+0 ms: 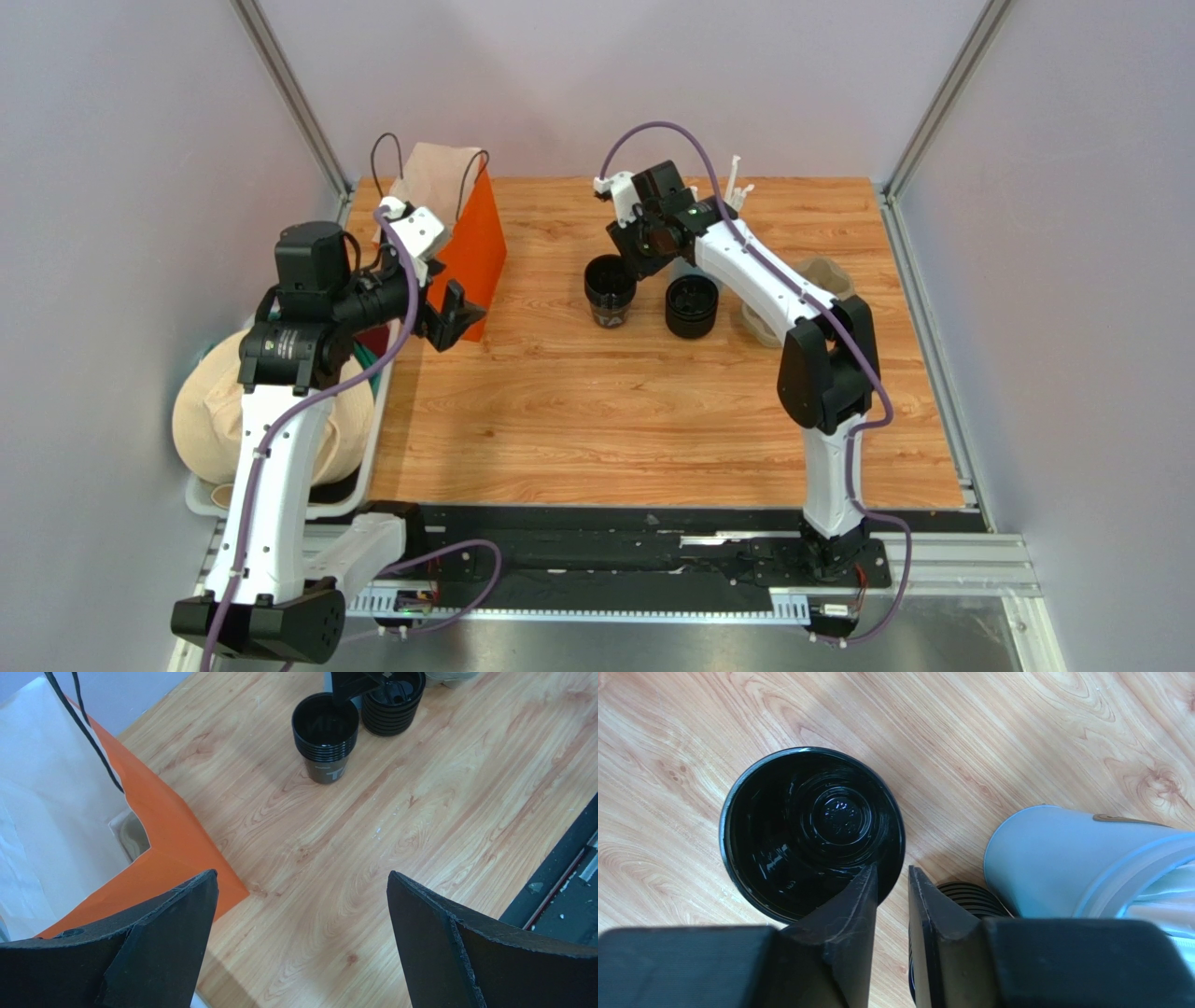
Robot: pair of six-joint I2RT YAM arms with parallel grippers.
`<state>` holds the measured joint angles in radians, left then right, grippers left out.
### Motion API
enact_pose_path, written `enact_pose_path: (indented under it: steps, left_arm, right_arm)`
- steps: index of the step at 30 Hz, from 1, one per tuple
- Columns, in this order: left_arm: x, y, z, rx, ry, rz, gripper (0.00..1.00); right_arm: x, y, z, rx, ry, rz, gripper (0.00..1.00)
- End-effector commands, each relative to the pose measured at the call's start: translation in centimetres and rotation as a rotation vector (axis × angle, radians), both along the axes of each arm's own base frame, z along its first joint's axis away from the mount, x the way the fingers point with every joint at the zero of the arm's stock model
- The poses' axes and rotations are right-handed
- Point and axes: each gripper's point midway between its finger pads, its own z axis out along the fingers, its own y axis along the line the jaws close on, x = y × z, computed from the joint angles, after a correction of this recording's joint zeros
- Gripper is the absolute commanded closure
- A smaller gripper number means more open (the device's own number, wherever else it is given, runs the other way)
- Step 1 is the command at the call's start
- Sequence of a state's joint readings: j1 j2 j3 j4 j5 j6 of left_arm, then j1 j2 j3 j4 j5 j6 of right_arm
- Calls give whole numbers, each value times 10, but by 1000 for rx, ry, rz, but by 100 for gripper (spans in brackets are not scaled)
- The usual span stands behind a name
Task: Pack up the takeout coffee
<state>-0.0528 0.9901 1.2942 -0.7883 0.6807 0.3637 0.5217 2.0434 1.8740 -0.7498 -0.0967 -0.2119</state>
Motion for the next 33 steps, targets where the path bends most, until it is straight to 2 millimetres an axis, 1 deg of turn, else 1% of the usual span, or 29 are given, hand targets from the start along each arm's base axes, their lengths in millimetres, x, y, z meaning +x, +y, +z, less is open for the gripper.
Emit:
enact_pose_path:
  steps: [1,4,7,8,14,17,22,25,33]
  left_arm:
    - [-3,-5,7,-21,-26,-26,1]
    - [-3,-5,7,-21,-26,-27,1]
    - [-2,-5,7,-21,-26,-26,1]
    - [-3,-5,7,-20,-30,-28,1]
    - [-3,-5,6,-21,-25,-27,1]
    - [-2,-6,6,-22,-25,-26,1]
    - [-2,-6,6,-23,-26,-30,1]
    - [-2,-6,6,-25,-26,-29,1]
    - [-2,-6,5,-26,-23,-30,1]
  right_arm:
    - [7,4,7,34,-22,-4,76]
    - [6,4,7,37,-20,-1,76]
    - [6,5,9,40,-24,2,79]
    - [6,5,8,41,-22,3,84]
    - [5,6,8,47,-16,10,96]
    - [4,8,11,52,-21,13,99]
    - [4,8,12,57,-20,14,100]
    - [5,9,15,62,-25,13,100]
    - [12,4,26,59,-66,-31,100]
